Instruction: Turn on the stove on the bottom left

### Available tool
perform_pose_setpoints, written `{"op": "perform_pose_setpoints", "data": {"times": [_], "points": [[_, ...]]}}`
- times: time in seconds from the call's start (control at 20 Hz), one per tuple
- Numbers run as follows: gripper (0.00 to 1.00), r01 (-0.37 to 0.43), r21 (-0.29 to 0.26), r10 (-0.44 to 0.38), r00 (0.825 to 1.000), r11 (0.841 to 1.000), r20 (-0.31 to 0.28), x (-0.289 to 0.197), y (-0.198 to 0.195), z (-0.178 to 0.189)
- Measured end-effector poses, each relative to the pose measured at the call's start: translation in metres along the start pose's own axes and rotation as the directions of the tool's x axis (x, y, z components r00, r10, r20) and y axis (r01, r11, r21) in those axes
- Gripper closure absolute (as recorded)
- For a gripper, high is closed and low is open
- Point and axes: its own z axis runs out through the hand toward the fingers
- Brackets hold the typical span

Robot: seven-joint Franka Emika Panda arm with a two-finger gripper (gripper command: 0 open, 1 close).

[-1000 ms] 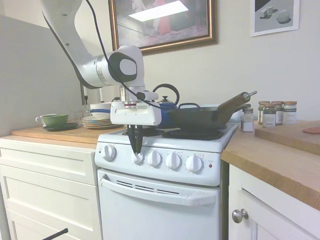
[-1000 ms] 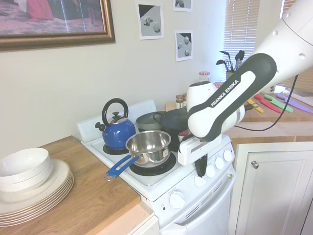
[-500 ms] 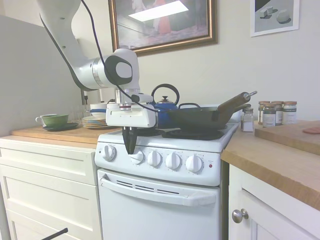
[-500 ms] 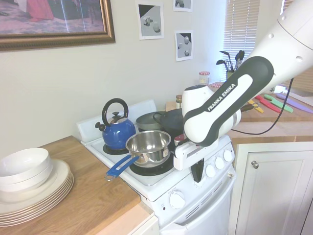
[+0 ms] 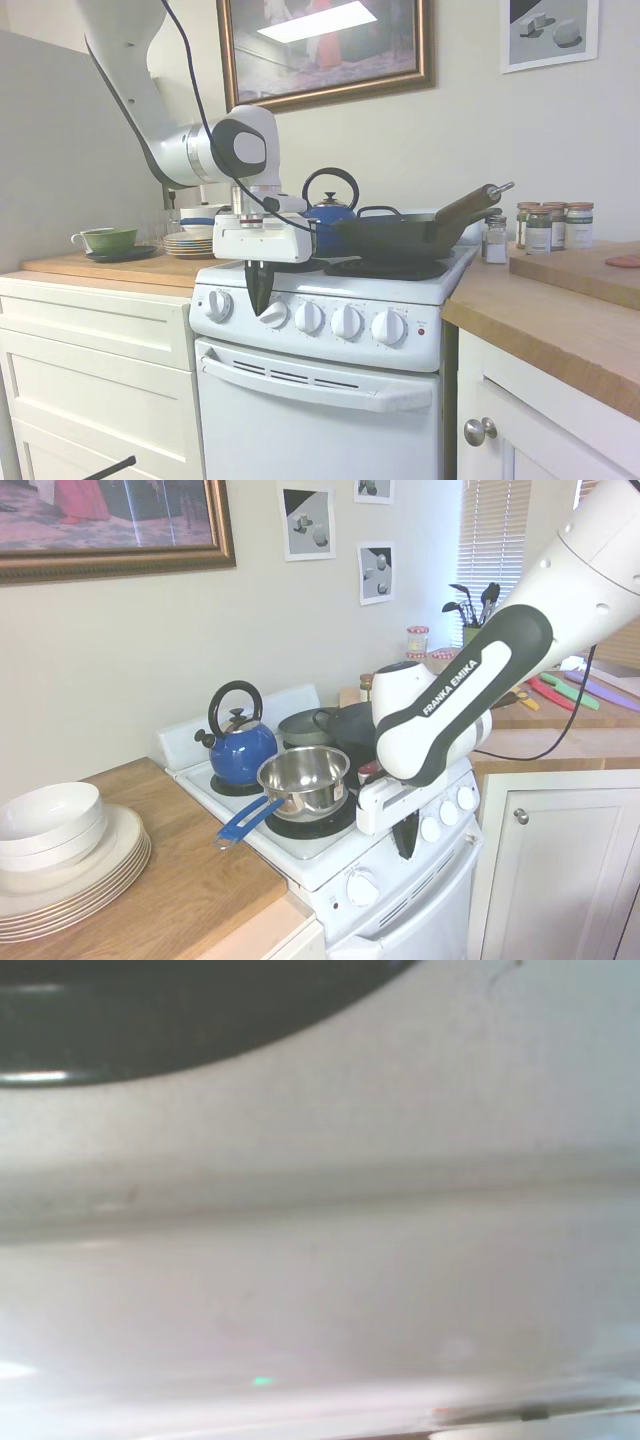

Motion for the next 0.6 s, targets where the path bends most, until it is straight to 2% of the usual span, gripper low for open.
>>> {"op": "perform_pose_setpoints", "data": {"times": [0.6], "points": [[1.00,0.000,-0.064,-0.004,0.998,0.998,-0.065,-0.0090,-0.0073,0.0088]]}}
